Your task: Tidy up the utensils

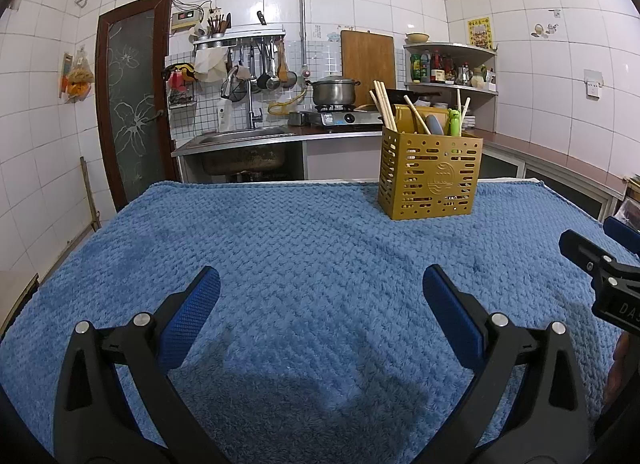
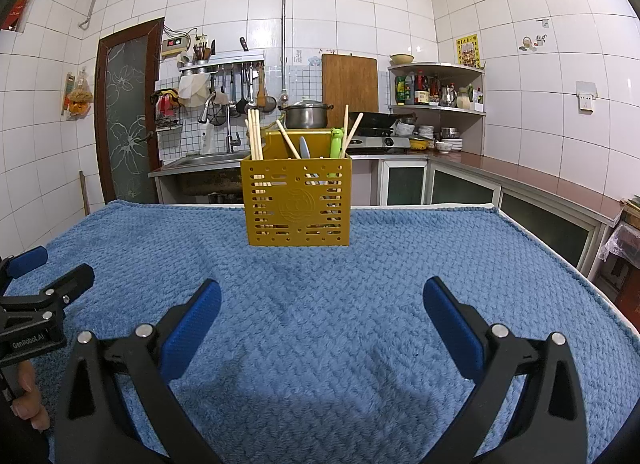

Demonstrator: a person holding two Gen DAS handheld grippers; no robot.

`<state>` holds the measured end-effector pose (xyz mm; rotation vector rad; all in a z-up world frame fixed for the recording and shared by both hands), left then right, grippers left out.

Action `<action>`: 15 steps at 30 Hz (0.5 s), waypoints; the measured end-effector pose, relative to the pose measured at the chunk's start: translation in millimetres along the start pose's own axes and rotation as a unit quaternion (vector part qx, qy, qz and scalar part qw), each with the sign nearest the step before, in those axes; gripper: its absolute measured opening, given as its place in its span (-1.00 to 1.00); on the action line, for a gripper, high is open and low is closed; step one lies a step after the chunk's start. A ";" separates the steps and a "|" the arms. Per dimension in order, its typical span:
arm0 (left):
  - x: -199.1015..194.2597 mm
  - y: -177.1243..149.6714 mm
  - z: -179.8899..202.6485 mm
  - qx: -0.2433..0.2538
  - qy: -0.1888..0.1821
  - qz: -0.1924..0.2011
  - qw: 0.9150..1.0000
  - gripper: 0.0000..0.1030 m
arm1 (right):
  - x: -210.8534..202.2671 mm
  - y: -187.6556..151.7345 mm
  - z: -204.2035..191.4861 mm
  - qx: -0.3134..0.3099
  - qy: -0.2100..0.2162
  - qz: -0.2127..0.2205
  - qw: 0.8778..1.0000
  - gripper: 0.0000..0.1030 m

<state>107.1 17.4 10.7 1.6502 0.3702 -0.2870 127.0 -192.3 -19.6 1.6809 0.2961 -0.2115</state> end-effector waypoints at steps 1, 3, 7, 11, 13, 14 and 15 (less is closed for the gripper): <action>0.0 -0.1 0.0 0.000 0.000 0.000 1.000 0.90 | -0.4 0.0 -0.1 0.000 0.000 0.000 1.000 0.91; 0.2 0.2 -0.2 0.000 0.000 0.000 1.000 0.90 | -0.3 0.0 0.0 0.000 0.000 0.000 1.000 0.91; 0.3 0.3 -0.2 0.000 0.000 0.000 1.000 0.90 | -0.2 0.0 0.1 0.000 0.000 0.000 1.000 0.92; -0.3 -0.5 -0.1 -0.001 0.001 -0.001 1.000 0.90 | -0.4 0.0 0.1 0.000 0.000 0.000 1.000 0.92; -0.7 -0.3 -0.9 -0.003 0.001 -0.002 1.000 0.90 | -0.4 0.0 0.1 0.000 0.000 0.000 1.000 0.92; -1.0 -0.6 -1.0 -0.003 0.001 -0.002 1.000 0.90 | 0.1 0.1 0.2 -0.001 0.000 0.001 1.000 0.92; -0.8 -0.3 -1.5 -0.004 0.001 -0.003 1.000 0.90 | 0.1 0.0 0.2 -0.001 0.000 0.000 1.000 0.92</action>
Point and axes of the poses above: each gripper's, at about its wrist camera, not at the fingertips, and x roughly the way its jaws point, z to its right, y to its top, the point moved 1 cm from there along x, roughly the way its jaws point, and after that the axes turned 5 degrees about x, right-handed, at the moved point
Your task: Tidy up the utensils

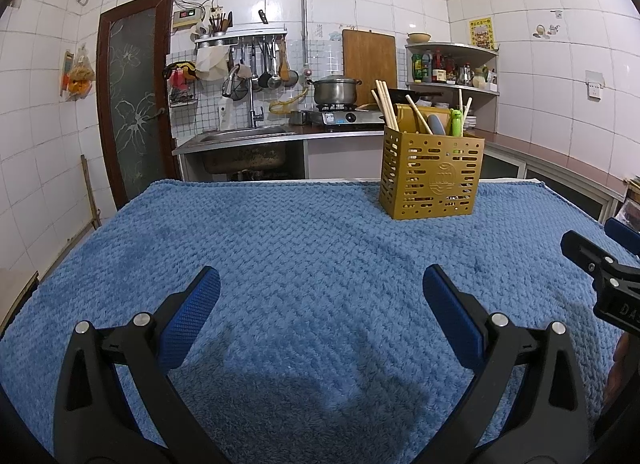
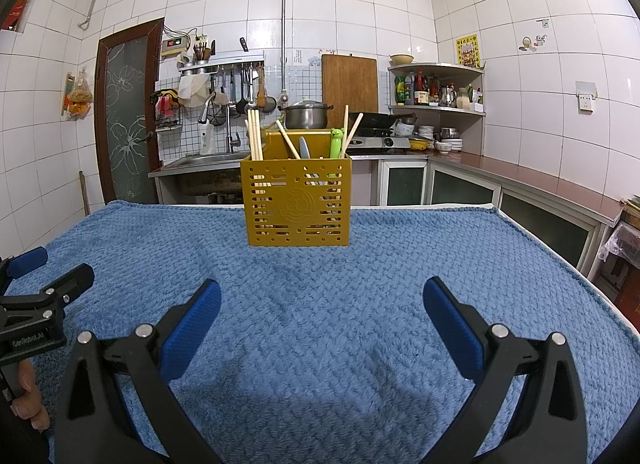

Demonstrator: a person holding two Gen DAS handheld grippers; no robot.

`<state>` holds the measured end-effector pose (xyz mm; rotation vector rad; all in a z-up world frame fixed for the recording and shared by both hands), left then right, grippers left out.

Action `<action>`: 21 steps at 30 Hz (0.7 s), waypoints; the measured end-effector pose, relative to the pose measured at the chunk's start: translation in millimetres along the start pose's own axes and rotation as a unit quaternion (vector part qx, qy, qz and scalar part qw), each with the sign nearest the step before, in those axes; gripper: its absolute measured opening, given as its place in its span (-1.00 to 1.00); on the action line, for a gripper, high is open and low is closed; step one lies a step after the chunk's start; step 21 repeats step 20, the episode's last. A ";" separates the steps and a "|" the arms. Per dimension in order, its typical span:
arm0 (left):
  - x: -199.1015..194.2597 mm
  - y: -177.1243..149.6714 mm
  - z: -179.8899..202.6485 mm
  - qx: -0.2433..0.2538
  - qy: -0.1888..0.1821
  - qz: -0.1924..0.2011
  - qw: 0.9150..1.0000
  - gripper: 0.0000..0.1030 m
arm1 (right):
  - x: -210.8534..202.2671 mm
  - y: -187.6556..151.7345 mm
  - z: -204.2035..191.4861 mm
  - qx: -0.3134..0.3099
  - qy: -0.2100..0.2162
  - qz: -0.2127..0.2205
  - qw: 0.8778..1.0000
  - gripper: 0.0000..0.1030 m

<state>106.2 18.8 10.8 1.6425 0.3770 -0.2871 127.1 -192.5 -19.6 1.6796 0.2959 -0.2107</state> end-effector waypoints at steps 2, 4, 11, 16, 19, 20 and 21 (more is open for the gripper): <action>-0.1 0.1 -0.3 -0.001 0.000 0.000 1.000 0.90 | -0.1 -0.1 0.1 0.000 0.000 0.000 1.000 0.92; -0.3 0.4 -0.3 0.000 0.000 0.001 1.000 0.90 | -0.4 -0.1 0.0 0.000 0.000 0.000 1.000 0.92; 0.6 0.4 0.2 0.000 0.001 -0.001 1.000 0.90 | -0.3 -0.1 0.0 0.000 0.000 0.000 1.000 0.92; 2.6 0.8 0.4 -0.003 0.000 -0.006 1.000 0.90 | -0.7 -0.2 -0.2 0.000 0.000 0.000 1.000 0.92; 3.4 1.0 0.3 -0.003 0.001 -0.006 1.000 0.90 | -0.5 -0.2 -0.1 0.000 0.000 0.000 1.000 0.92; 3.4 0.9 0.7 -0.002 0.001 -0.005 1.000 0.90 | -0.4 -0.2 -0.1 0.000 0.000 0.000 1.000 0.92; 3.4 0.9 0.7 -0.002 0.001 -0.005 1.000 0.90 | -0.4 -0.2 -0.1 0.000 0.000 0.000 1.000 0.92</action>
Point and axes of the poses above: each gripper's, at about its wrist camera, not at the fingertips, and x roughly the way its jaws point, z to its right, y to its top, the point moved 1 cm from there along x, roughly the way its jaws point, and after that the axes turned 5 degrees about x, right-handed, at the moved point
